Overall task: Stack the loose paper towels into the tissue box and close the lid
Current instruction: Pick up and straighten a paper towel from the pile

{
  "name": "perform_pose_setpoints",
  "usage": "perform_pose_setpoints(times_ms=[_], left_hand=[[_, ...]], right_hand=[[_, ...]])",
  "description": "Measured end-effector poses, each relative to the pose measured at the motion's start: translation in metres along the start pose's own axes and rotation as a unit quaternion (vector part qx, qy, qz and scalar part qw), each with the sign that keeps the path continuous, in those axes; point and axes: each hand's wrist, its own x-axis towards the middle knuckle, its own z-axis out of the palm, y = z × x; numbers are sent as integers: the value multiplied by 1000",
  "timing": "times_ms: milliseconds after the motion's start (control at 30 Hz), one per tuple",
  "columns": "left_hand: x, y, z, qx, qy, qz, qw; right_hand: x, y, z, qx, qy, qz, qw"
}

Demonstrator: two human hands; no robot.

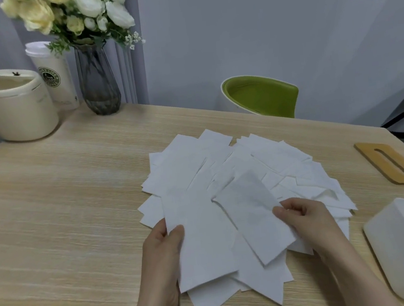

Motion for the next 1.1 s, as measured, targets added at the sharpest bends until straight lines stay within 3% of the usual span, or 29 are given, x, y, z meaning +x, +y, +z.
perform_pose_setpoints(times_ms=[133,300,400,933,1100], left_hand=[[3,-3,0,-5,14,-2,1000],[5,-5,2,-30,31,-7,999],[5,-4,3,-31,41,-18,999],[6,-5,1,-18,37,-7,999],[9,2,-11,-31,63,11,997]], right_hand=[[-14,-11,15,108,-14,35,993],[-33,-19,57,146,-80,53,985],[-40,-17,74,155,-77,44,984],[-48,-15,95,104,-67,2,992],[-30,-16,85,62,8,-64,996]])
